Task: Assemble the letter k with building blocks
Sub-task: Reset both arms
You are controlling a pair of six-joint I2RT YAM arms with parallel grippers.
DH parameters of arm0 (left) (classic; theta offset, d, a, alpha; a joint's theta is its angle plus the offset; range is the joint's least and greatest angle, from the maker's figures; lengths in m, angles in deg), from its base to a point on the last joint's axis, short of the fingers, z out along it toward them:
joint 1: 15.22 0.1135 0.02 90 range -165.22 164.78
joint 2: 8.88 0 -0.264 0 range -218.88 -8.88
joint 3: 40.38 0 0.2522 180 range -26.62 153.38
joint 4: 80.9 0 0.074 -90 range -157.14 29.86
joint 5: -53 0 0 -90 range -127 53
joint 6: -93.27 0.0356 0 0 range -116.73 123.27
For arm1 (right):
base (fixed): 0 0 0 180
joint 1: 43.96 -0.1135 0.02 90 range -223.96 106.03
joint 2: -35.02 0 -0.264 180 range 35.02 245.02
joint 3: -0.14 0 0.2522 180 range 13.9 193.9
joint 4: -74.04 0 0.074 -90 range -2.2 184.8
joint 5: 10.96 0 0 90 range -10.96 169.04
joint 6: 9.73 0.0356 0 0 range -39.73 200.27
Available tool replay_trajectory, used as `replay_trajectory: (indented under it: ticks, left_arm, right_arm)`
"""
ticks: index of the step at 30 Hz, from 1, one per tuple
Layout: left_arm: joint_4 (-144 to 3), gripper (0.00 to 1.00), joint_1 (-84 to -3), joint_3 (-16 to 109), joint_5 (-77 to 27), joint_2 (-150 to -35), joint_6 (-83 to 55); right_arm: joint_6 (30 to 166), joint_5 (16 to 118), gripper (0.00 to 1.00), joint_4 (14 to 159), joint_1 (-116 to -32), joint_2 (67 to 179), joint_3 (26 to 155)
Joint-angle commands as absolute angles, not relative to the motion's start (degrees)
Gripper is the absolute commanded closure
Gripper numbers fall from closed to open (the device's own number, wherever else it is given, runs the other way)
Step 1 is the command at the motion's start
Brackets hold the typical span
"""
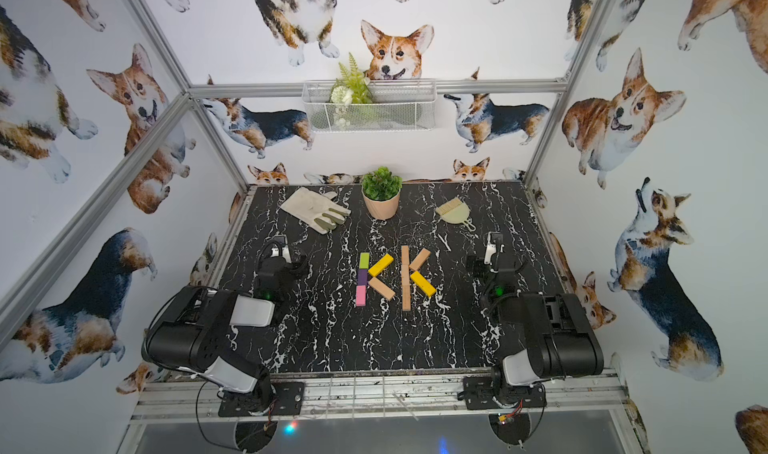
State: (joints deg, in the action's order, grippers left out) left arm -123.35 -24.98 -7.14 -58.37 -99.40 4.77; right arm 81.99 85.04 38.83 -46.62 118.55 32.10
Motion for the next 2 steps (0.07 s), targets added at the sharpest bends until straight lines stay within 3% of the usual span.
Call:
replay_trajectory:
  ticks: [1,2]
  left_arm:
    - [-126.0,0.00,-25.0,-7.1,-58.2,-99.4,5.7]
    - [-126.0,0.00,-25.1,-7.1,-58.2,-99.4,5.7]
  right_arm:
    - [82.6,82.4,0.01,40.4,-45.9,118.3,32.7]
    - [82.6,82.4,0.00,40.3,-45.9,118.1,32.6]
